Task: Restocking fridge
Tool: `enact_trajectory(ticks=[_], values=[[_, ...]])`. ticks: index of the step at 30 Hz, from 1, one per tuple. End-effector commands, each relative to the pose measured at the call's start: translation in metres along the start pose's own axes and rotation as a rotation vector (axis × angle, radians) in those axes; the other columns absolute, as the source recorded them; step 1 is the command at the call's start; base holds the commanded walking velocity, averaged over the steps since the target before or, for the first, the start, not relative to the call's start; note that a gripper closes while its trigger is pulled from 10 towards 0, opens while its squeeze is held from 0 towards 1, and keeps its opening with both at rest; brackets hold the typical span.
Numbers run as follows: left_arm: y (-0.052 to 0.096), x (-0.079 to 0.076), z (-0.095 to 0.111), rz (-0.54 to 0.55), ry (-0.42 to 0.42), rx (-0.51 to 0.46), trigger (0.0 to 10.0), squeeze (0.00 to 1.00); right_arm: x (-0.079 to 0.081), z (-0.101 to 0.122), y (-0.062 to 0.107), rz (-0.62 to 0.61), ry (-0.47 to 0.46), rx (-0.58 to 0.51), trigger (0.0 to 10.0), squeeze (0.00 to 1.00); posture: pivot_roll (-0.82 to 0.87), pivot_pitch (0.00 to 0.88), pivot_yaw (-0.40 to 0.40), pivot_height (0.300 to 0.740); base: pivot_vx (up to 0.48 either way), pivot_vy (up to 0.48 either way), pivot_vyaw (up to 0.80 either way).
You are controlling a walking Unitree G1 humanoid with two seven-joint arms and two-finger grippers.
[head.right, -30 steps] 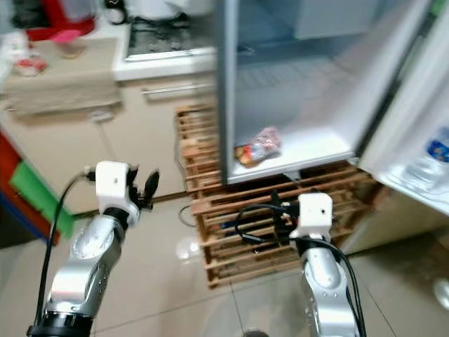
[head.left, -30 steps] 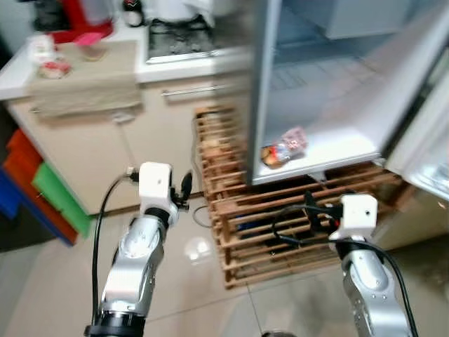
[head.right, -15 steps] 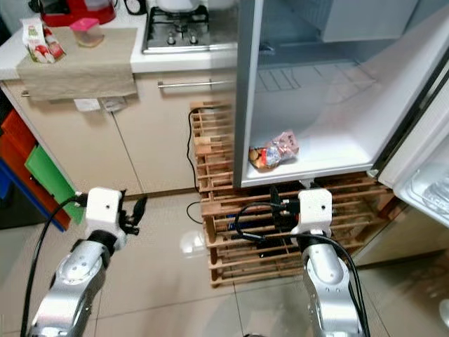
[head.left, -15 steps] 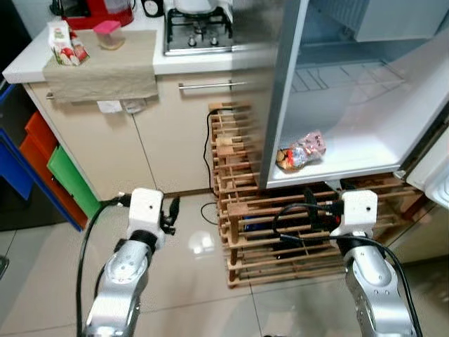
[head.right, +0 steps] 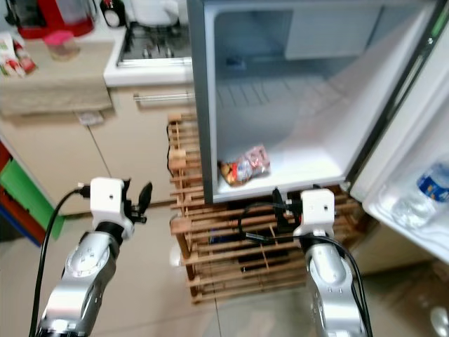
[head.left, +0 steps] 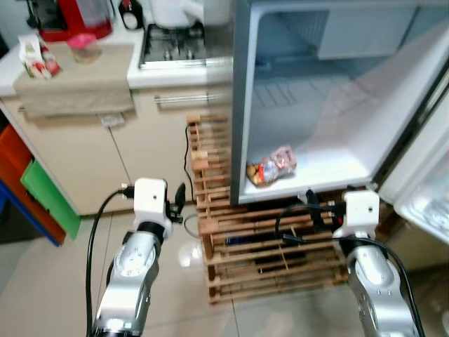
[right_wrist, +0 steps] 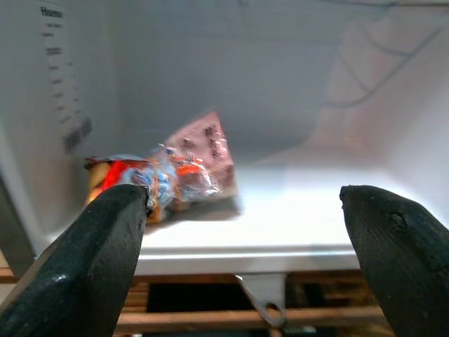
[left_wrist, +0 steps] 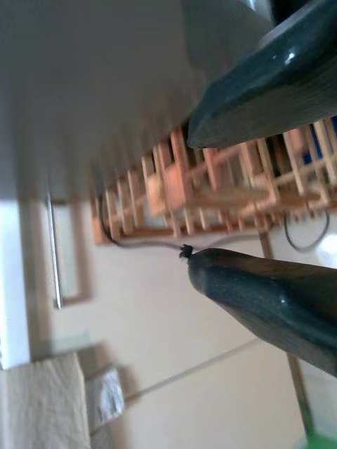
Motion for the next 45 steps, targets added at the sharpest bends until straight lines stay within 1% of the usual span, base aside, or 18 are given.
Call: enact_trajectory(ticks=[1, 7, 12, 13, 14, 15, 16, 17, 18, 19, 20, 21, 24, 27, 30, 38, 42, 45], values=[[-0.004, -0.006, 0.006, 0.006, -0.017, -0.017, 10.0, 0.0, -0.01, 0.003, 0.001, -0.028, 0.014, -0.009, 10.0, 0.0, -0.05, 0.0, 0.027, 0.74, 0.277, 0.0, 0.0], [-0.008, -0.008, 0.015, -0.004, -0.052, -0.059, 10.0, 0.0, -0.006, 0.002, -0.001, 0.006, 0.001, -0.002, 10.0, 0.0, -0.06, 0.0, 0.034, 0.74, 0.0, 0.0, 0.0], [-0.015, -0.006, 0.027, -0.014, -0.086, -0.098, 10.0, 0.0, 0.003, 0.001, -0.009, 0.041, -0.069, 0.025, 10.0, 0.0, -0.05, 0.0, 0.034, 0.74, 0.0, 0.0, 0.0], [-0.021, -0.002, 0.03, -0.01, -0.079, -0.095, 10.0, 0.0, 0.009, -0.002, -0.017, 0.04, -0.108, 0.042, 10.0, 0.0, -0.05, 0.0, 0.035, 0.74, 0.0, 0.0, 0.0], [-0.023, -0.001, 0.03, -0.009, -0.077, -0.093, 10.0, 0.0, 0.011, -0.003, -0.019, 0.04, -0.117, 0.046, 10.0, 0.0, -0.05, 0.0, 0.035, 0.74, 0.0, 0.0, 0.0], [-0.023, -0.001, 0.031, -0.008, -0.076, -0.092, 10.0, 0.0, 0.012, -0.003, -0.02, 0.041, -0.122, 0.048, 10.0, 0.0, -0.05, 0.0, 0.035, 0.74, 0.0, 0.0, 0.0], [-0.024, 0.0, 0.032, -0.025, -0.077, -0.092, 10.0, 0.0, 0.018, -0.004, -0.026, 0.055, -0.117, 0.054, 10.0, 0.0, -0.03, 0.0, 0.034, 0.74, 0.0, 0.0, 0.0], [-0.021, 0.0, 0.034, -0.059, -0.082, -0.092, 10.0, 0.0, 0.029, -0.005, -0.035, 0.078, -0.106, 0.067, 10.0, 0.0, -0.02, 0.0, 0.037, 0.74, 0.0, 0.0, 0.0], [-0.021, 0.0, 0.034, -0.059, -0.082, -0.092, 10.0, 0.0, 0.029, -0.005, -0.035, 0.078, -0.106, 0.067, 10.0, 0.0, -0.02, 0.0, 0.037, 0.74, 0.0, 0.0, 0.0], [-0.015, -0.001, 0.034, -0.107, -0.077, -0.091, 10.0, 0.0, 0.036, -0.007, -0.04, 0.083, -0.092, 0.081, 10.0, 0.0, 0.0, 0.0, 0.031, 0.74, 0.0, 0.0, 0.0], [-0.015, -0.001, 0.034, -0.107, -0.077, -0.091, 10.0, 0.0, 0.036, -0.007, -0.04, 0.083, -0.092, 0.081, 10.0, 0.0, 0.0, 0.0, 0.031, 0.74, 0.0, 0.0, 0.0], [-0.007, -0.002, 0.033, -0.15, -0.075, -0.089, 10.0, 0.0, 0.038, -0.009, -0.042, 0.081, -0.078, 0.089, 10.0, 0.0, 0.02, 0.014, 0.028, 0.74, 0.0, 0.0, 0.0], [0.008, -0.001, 0.03, -0.185, -0.052, -0.078, 10.0, 0.0, 0.04, -0.012, -0.04, 0.074, -0.041, 0.099, 10.0, 0.0, 0.04, 0.047, 0.023, 0.74, 0.0, 0.0, 0.0], [0.025, 0.0, 0.026, -0.231, 0.003, -0.042, 10.0, 0.0, 0.043, -0.02, -0.04, 0.077, -0.024, 0.13, 10.0, 0.0, 0.07, 0.086, 0.018, 0.74, 0.0, 0.0, 0.0], [0.042, 0.004, 0.021, -0.23, 0.013, -0.004, 10.0, 0.0, 0.047, -0.026, -0.038, 0.087, -0.002, 0.145, 10.0, 0.0, 0.09, 0.127, 0.019, 0.74, 0.0, 0.0, 0.0], [0.064, 0.006, 0.026, -0.239, 0.028, 0.026, 10.0, 0.0, 0.061, -0.015, -0.056, 0.114, 0.027, 0.11, 10.0, 0.0, 0.12, 0.189, 0.013, 0.74, 0.0, 0.0, 0.0], [0.077, 0.007, 0.027, -0.225, 0.041, 0.047, 10.0, 0.0, 0.067, -0.002, -0.072, 0.123, 0.044, 0.072, 10.0, 0.0, 0.14, 0.221, 0.003, 0.74, 0.0, 0.0, 0.0], [0.082, 0.008, 0.027, -0.219, 0.041, 0.065, 10.0, 0.0, 0.071, 0.003, -0.079, 0.136, 0.052, 0.061, 10.0, 0.0, 0.14, 0.226, -0.001, 0.74, 0.0, 0.0, 0.0]])
Point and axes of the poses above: a point about 5 cm out from each wrist's last joint towards the gripper, its own y axis pointing back from the gripper into the wrist, its own z axis along the axis of the wrist's last joint, x = y × z, the point moved 1 cm from there along -y, pointing out of the wrist towards the gripper, and after that the axes turned 8 degrees about -y, right-handed, at the moved point
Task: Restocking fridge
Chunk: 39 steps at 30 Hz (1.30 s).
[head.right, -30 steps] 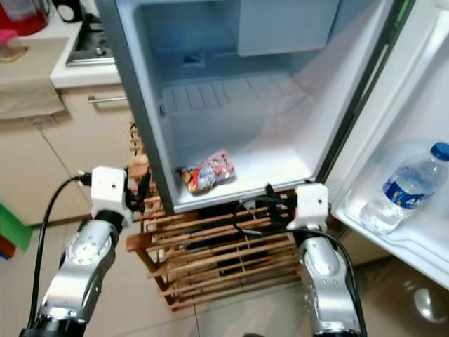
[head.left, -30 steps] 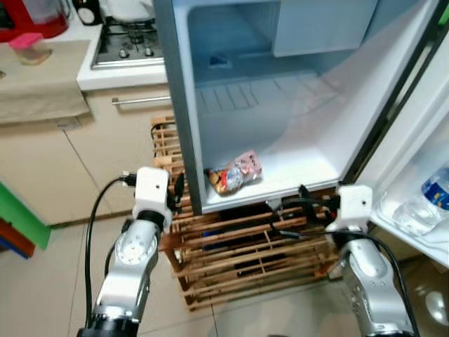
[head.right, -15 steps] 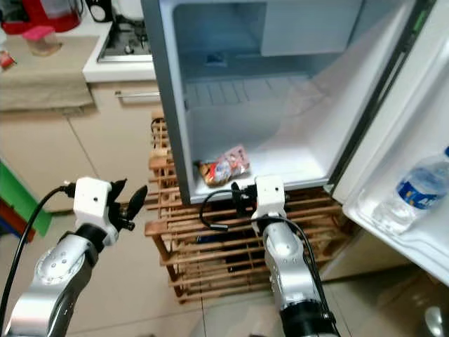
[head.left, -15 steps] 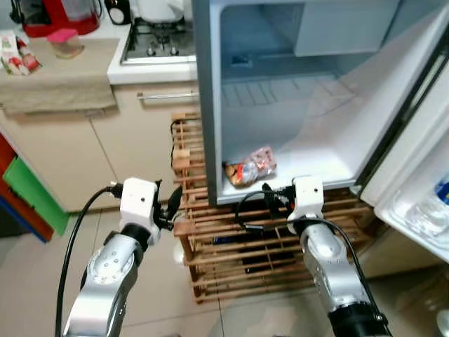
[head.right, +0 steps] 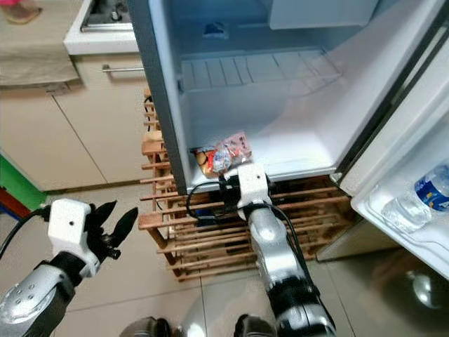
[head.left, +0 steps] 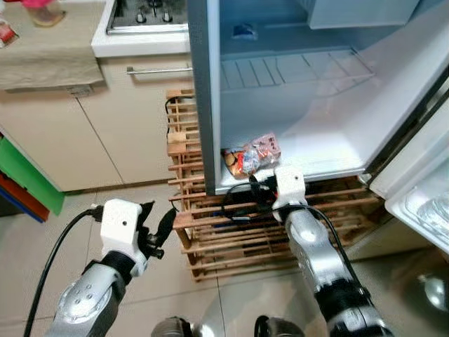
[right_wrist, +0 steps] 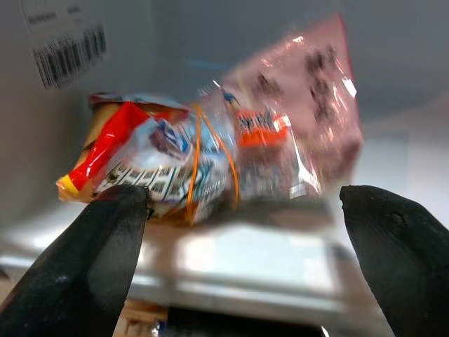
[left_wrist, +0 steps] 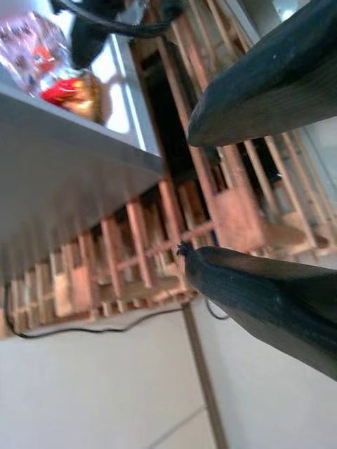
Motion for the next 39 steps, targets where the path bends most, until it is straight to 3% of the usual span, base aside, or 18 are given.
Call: enact_trajectory(ticks=[1, 6, 15, 18, 21, 25, 26, 27, 29, 30, 33, 34, 37, 39], values=[[0.006, 0.001, 0.001, 0.015, 0.002, 0.015, 10.0, 0.0, 0.002, -0.003, -0.003, 0.004, 0.001, 0.013, 10.0, 0.0, 0.15, 0.237, -0.006, 0.74, 0.0, 0.0, 0.0], [0.016, -0.001, 0.0, 0.026, 0.009, 0.042, 10.0, 0.0, 0.01, 0.001, -0.021, 0.042, 0.036, 0.056, 10.0, 0.0, 0.17, 0.259, -0.009, 0.74, 0.0, 0.0, 0.0], [0.021, -0.003, -0.002, 0.031, 0.022, 0.067, 10.0, 0.0, 0.0, 0.021, -0.036, 0.038, 0.161, 0.018, 10.0, 0.0, 0.17, 0.268, -0.016, 0.74, 0.0, 0.0, 0.0], [0.015, -0.005, 0.0, 0.02, 0.027, 0.053, 10.0, 0.0, -0.008, 0.032, -0.038, 0.017, 0.138, -0.032, 10.0, 0.0, 0.15, 0.247, -0.02, 0.74, 0.0, 0.0, 0.0], [0.004, -0.006, 0.002, 0.002, 0.024, 0.03, 10.0, 0.0, -0.017, 0.043, -0.038, -0.013, 0.043, -0.096, 10.0, 0.0, 0.12, 0.212, -0.018, 0.74, 0.0, 0.0, 0.0], [-0.018, -0.006, 0.005, -0.026, 0.02, -0.002, 10.0, 0.0, -0.024, 0.039, -0.024, -0.038, -0.145, -0.146, 10.0, 0.0, 0.09, 0.13, -0.008, 0.74, 0.0, 0.0, 0.0], [-0.018, -0.006, 0.005, -0.026, 0.02, -0.002, 10.0, 0.0, -0.024, 0.039, -0.024, -0.038, -0.145, -0.146, 10.0, 0.0, 0.09, 0.13, -0.008, 0.74, 0.0, 0.0, 0.0], [-0.026, -0.007, 0.007, -0.042, 0.012, -0.017, 10.0, 0.0, -0.019, 0.028, -0.01, -0.022, -0.19, -0.14, 10.0, 0.0, 0.08, 0.09, 0.001, 0.74, 0.0, 0.0, 0.0], [-0.03, -0.008, 0.008, -0.053, 0.007, -0.022, 10.0, 0.0, -0.016, 0.022, 0.0, -0.012, -0.198, -0.14, 10.0, 0.0, 0.08, 0.079, 0.004, 0.74, 0.0, 0.0, 0.0], [-0.043, -0.007, 0.01, -0.07, 0.001, -0.035, 10.0, 0.0, -0.013, 0.014, 0.013, -0.011, -0.212, -0.135, 10.0, 0.0, 0.05, 0.03, 0.024, 0.74, 0.0, 0.0, 0.0], [-0.047, -0.008, 0.011, -0.081, -0.003, -0.041, 10.0, 0.0, -0.012, 0.01, 0.02, -0.015, -0.219, -0.136, 10.0, 0.0, 0.05, 0.021, 0.028, 0.74, 0.0, 0.0, 0.0], [-0.061, -0.008, 0.011, -0.097, -0.013, -0.043, 10.0, 0.0, -0.017, 0.004, 0.032, -0.044, -0.234, -0.125, 10.0, 0.0, 0.02, 0.0, 0.049, 0.74, 0.0, 0.0, 0.0], [-0.071, -0.007, 0.011, -0.096, -0.018, -0.04, 10.0, 0.0, -0.023, 0.002, 0.044, -0.077, -0.242, -0.117, 10.0, 0.0, 0.0, 0.0, 0.06, 0.74, 0.0, 0.0, 0.0], [-0.079, -0.003, 0.012, -0.063, 0.005, -0.049, 10.0, 0.0, -0.035, 0.005, 0.065, -0.142, -0.237, -0.151, 10.0, 0.0, -0.01, 0.0, 0.063, 0.74, 0.0, 0.0, 0.0]])
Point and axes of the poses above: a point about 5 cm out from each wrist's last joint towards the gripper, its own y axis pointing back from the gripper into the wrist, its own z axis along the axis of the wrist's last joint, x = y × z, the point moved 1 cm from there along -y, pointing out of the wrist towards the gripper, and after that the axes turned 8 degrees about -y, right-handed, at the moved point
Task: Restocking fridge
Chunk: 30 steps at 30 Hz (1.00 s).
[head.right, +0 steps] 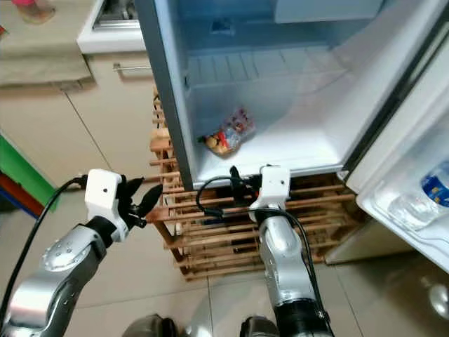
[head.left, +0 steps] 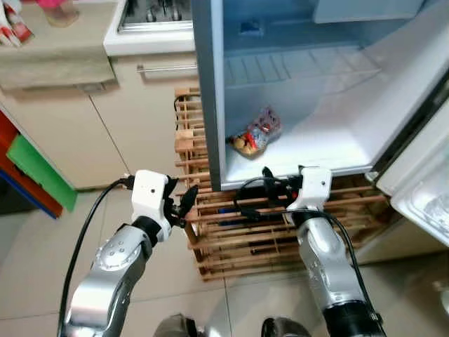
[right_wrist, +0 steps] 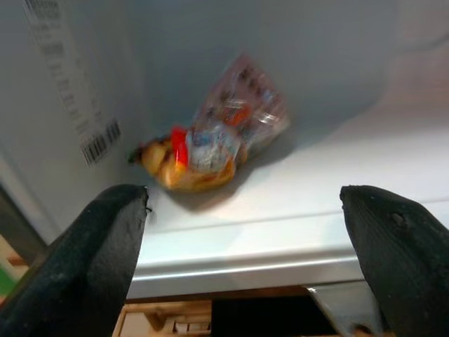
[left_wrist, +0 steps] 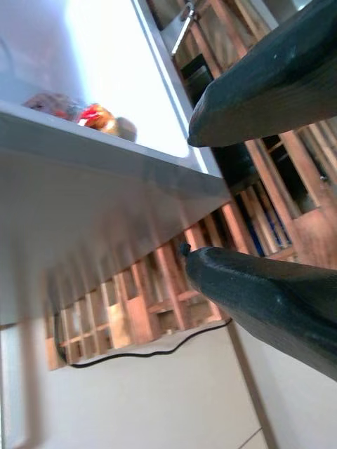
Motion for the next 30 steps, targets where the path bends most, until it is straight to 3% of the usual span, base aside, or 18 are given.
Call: enact_trajectory(ticks=[1, 2, 4, 5, 7, 11, 12, 14, 16, 20, 23, 25, 27, 30], values=[[-0.002, 0.006, -0.001, 0.041, 0.015, -0.008, 10.0, 0.0, -0.013, 0.013, 0.015, -0.058, 0.01, -0.047, 10.0, 0.0, -0.02, 0.0, 0.062, 0.74, 0.0, 0.0, 0.0], [-0.002, 0.006, -0.001, 0.041, 0.015, -0.008, 10.0, 0.0, -0.013, 0.013, 0.015, -0.058, 0.01, -0.047, 10.0, 0.0, -0.02, 0.0, 0.062, 0.74, 0.0, 0.0, 0.0], [0.005, 0.009, 0.002, 0.123, 0.042, -0.071, 10.0, 0.0, -0.026, 0.019, 0.04, -0.095, 0.089, -0.077, 10.0, 0.0, -0.03, 0.0, 0.055, 0.74, 0.0, 0.0, 0.0], [0.005, 0.009, 0.002, 0.123, 0.042, -0.071, 10.0, 0.0, -0.026, 0.019, 0.04, -0.095, 0.089, -0.077, 10.0, 0.0, -0.03, 0.0, 0.055, 0.74, 0.0, 0.0, 0.0], [0.007, 0.01, 0.0, 0.173, 0.054, -0.096, 10.0, 0.0, -0.043, 0.012, 0.049, -0.137, 0.14, -0.048, 10.0, 0.0, -0.03, 0.0, 0.033, 0.74, 0.0, 0.0, 0.0], [0.0, 0.016, 0.003, 0.213, 0.013, -0.124, 10.0, 0.0, -0.062, 0.006, 0.051, -0.167, 0.166, -0.014, 10.0, 0.0, -0.04, 0.0, 0.018, 0.74, 0.0, 0.0, 0.0], [-0.005, 0.02, -0.002, 0.226, -0.056, -0.1, 10.0, 0.0, -0.068, 0.004, 0.047, -0.166, 0.164, 0.007, 10.0, 0.0, -0.04, 0.0, 0.015, 0.74, 0.0, 0.0, 0.0], [0.0, 0.014, -0.007, 0.192, -0.119, -0.095, 10.0, 0.0, -0.062, 0.006, 0.041, -0.117, 0.157, 0.034, 10.0, 0.0, -0.05, 0.0, 0.013, 0.74, 0.0, 0.0, 0.0], [0.002, 0.011, -0.009, 0.182, -0.129, -0.099, 10.0, 0.0, -0.06, 0.007, 0.04, -0.101, 0.158, 0.035, 10.0, 0.0, -0.04, 0.0, 0.007, 0.74, 0.0, 0.0, 0.0], [0.007, 0.01, -0.012, 0.213, -0.091, -0.108, 10.0, 0.0, -0.056, 0.004, 0.034, -0.079, 0.146, 0.052, 10.0, 0.0, -0.03, 0.0, 0.0, 0.74, 0.0, 0.0, 0.0], [0.011, 0.017, 0.002, 0.28, -0.202, -0.204, 10.0, 0.0, -0.048, 0.003, 0.028, -0.071, 0.129, 0.02, 10.0, 0.0, 0.01, 0.0, -0.031, 0.74, 0.0, 0.0, 0.0], [0.019, 0.03, 0.013, 0.381, -0.268, -0.298, 10.0, 0.0, -0.045, 0.007, 0.028, -0.084, 0.087, -0.033, 10.0, 0.0, 0.02, 0.0, -0.053, 0.74, 0.0, 0.0, 0.0], [0.022, 0.044, 0.006, 0.466, -0.223, -0.288, 10.0, 0.0, -0.045, 0.002, 0.033, -0.101, 0.055, -0.049, 10.0, 0.0, 0.05, 0.0, -0.095, 0.74, 0.0, 0.0, 0.0], [0.016, 0.041, 0.005, 0.435, -0.212, -0.281, 10.0, 0.0, -0.051, -0.003, 0.039, -0.137, 0.054, -0.039, 10.0, 0.0, 0.04, 0.0, -0.101, 0.74, 0.0, 0.0, 0.0]])
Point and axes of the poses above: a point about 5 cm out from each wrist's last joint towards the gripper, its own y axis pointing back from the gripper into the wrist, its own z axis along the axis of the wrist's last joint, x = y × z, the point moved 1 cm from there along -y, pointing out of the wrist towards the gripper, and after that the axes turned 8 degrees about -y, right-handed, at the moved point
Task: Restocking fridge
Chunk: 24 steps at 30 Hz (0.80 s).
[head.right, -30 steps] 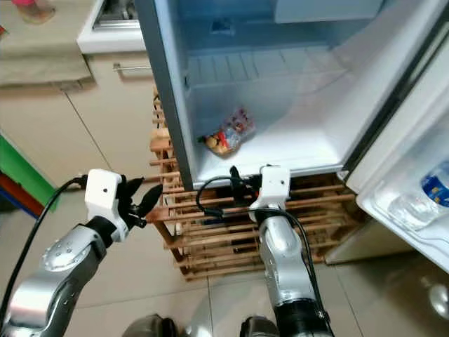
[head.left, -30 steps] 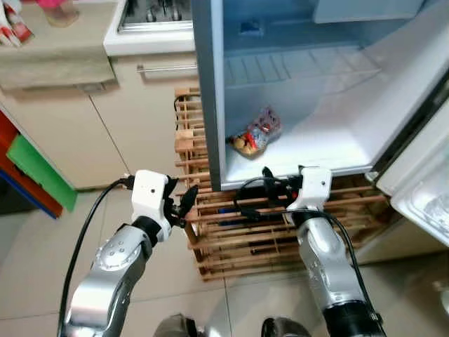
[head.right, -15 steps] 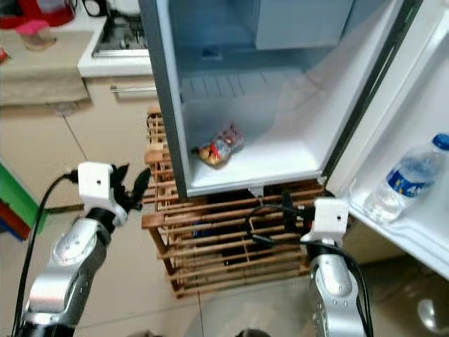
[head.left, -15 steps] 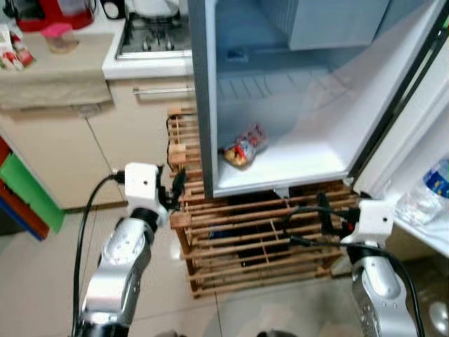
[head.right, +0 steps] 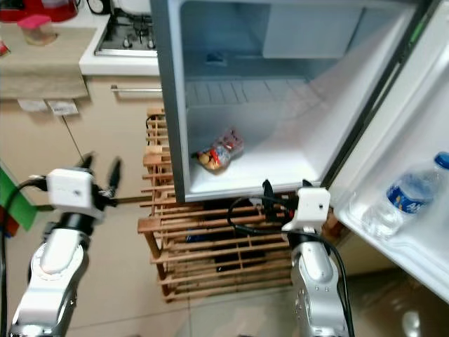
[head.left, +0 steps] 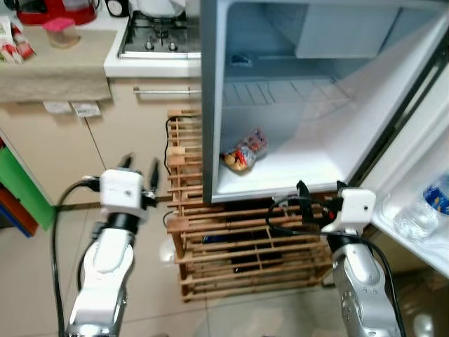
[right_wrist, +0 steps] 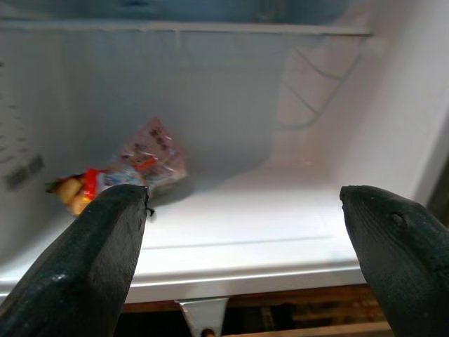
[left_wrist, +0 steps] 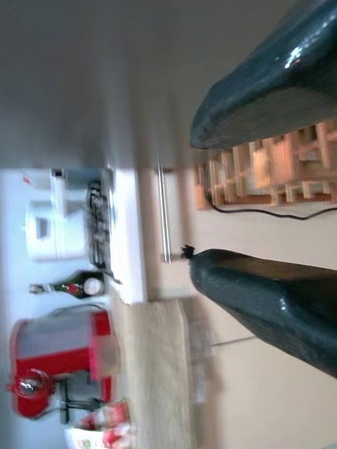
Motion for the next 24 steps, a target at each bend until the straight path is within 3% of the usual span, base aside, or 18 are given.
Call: enact_trajectory(ticks=[1, 2, 6, 8, 14, 24], values=[[-0.004, -0.01, 0.002, -0.037, 0.013, -0.001, 10.0, 0.0, -0.01, -0.004, 0.004, -0.062, -0.023, 0.011, 10.0, 0.0, 0.04, 0.0, -0.101, 0.74, 0.0, 0.0, 0.0], [-0.005, -0.02, -0.001, -0.096, 0.041, 0.028, 10.0, 0.0, -0.015, -0.004, 0.004, -0.102, -0.029, 0.009, 10.0, 0.0, 0.02, 0.0, -0.085, 0.74, 0.0, 0.0, 0.0], [-0.003, -0.033, -0.004, -0.152, 0.059, 0.039, 10.0, 0.0, -0.021, 0.001, 0.003, -0.117, -0.014, -0.011, 10.0, 0.0, -0.02, 0.0, -0.03, 0.74, 0.0, 0.0, 0.0], [-0.004, -0.042, -0.008, -0.167, 0.144, 0.069, 10.0, 0.0, -0.033, -0.002, 0.002, -0.153, 0.004, -0.004, 10.0, 0.0, -0.05, 0.0, -0.005, 0.74, 0.0, 0.0, 0.0], [-0.015, -0.043, 0.0, -0.157, 0.13, 0.057, 10.0, 0.0, -0.036, 0.01, -0.008, -0.135, 0.002, -0.028, 10.0, 0.0, -0.05, 0.0, 0.021, 0.74, 0.0, 0.0, 0.0], [-0.03, -0.048, 0.006, -0.157, 0.147, 0.059, 10.0, 0.0, -0.032, 0.021, -0.019, -0.121, 0.011, -0.045, 10.0, 0.0, -0.07, 0.0, 0.024, 0.74, -0.298, -0.153, 0.0]])
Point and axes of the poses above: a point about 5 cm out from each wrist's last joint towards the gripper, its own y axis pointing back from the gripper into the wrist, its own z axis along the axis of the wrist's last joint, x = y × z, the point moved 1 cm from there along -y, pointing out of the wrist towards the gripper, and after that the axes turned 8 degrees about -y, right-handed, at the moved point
